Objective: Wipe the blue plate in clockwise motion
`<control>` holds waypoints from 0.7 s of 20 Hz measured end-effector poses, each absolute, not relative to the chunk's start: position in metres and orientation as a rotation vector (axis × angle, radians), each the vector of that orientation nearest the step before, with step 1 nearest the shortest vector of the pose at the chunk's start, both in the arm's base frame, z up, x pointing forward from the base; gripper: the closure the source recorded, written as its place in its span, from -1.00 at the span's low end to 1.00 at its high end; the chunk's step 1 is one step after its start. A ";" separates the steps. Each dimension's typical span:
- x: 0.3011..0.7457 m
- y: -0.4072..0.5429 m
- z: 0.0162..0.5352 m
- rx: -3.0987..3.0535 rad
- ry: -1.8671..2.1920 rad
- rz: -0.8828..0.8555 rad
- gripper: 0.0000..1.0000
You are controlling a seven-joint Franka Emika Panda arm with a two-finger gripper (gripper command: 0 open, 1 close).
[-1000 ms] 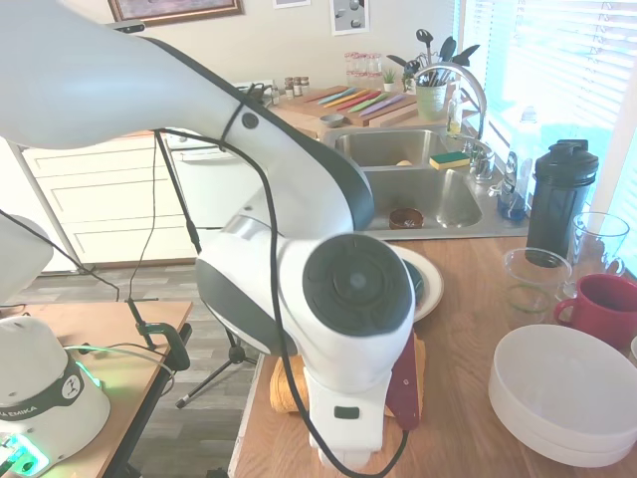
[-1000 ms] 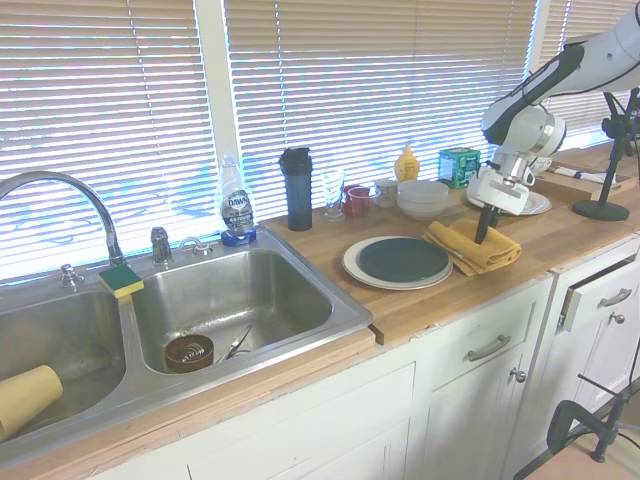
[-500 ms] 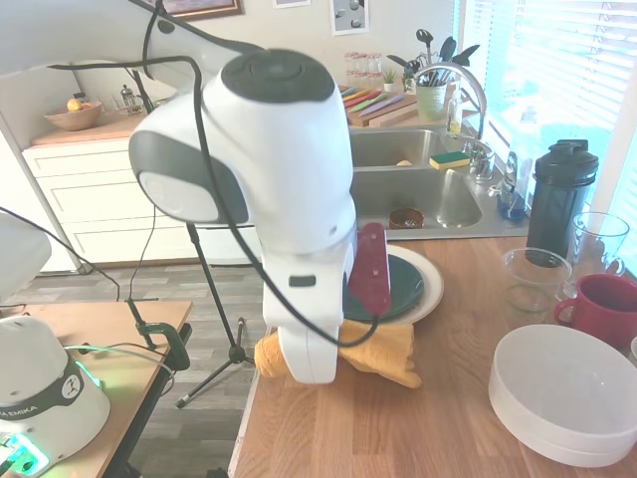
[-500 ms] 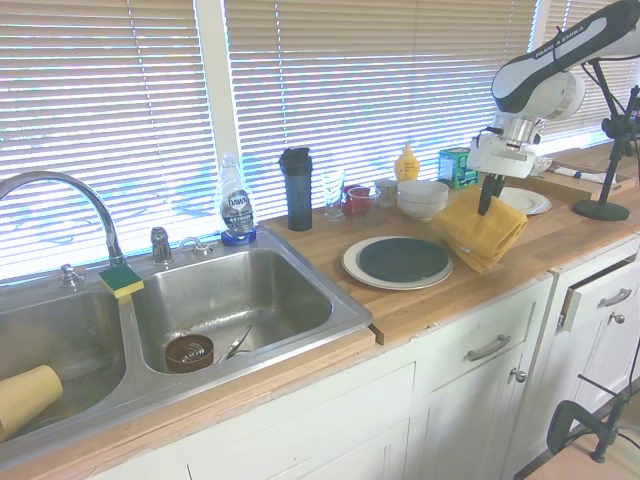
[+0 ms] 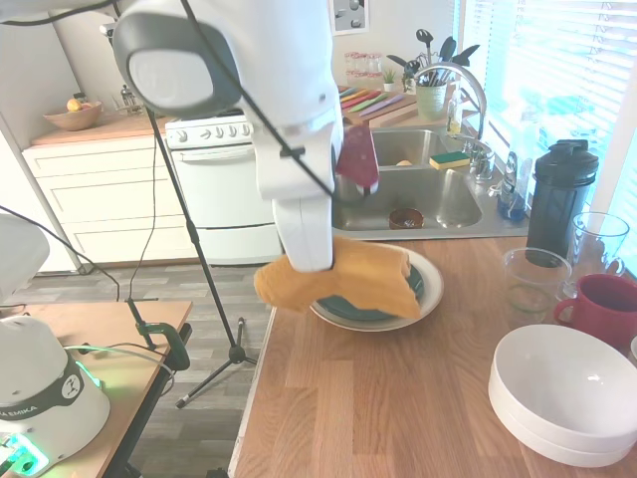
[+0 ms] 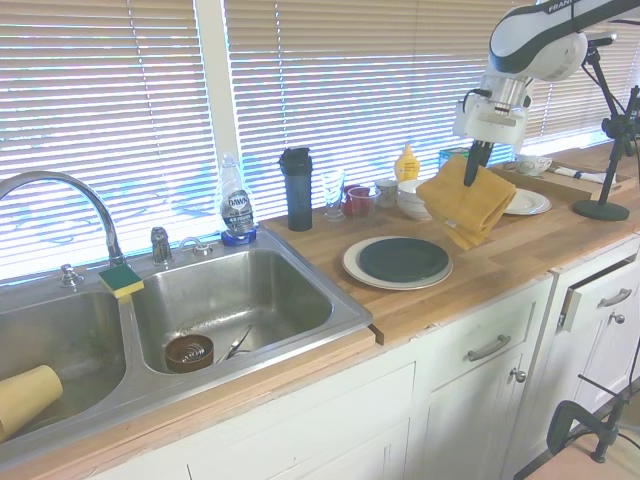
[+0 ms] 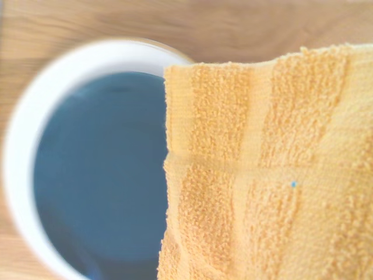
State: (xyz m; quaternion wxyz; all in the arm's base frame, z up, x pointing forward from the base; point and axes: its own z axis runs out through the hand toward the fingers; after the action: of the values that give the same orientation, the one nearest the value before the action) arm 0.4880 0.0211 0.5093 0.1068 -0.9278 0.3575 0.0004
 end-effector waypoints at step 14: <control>0.520 0.140 0.493 -2.797 0.854 0.067 1.00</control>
State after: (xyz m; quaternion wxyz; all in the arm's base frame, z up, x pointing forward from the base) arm 0.5201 0.1402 0.4927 0.1081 -0.9506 0.2901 0.0228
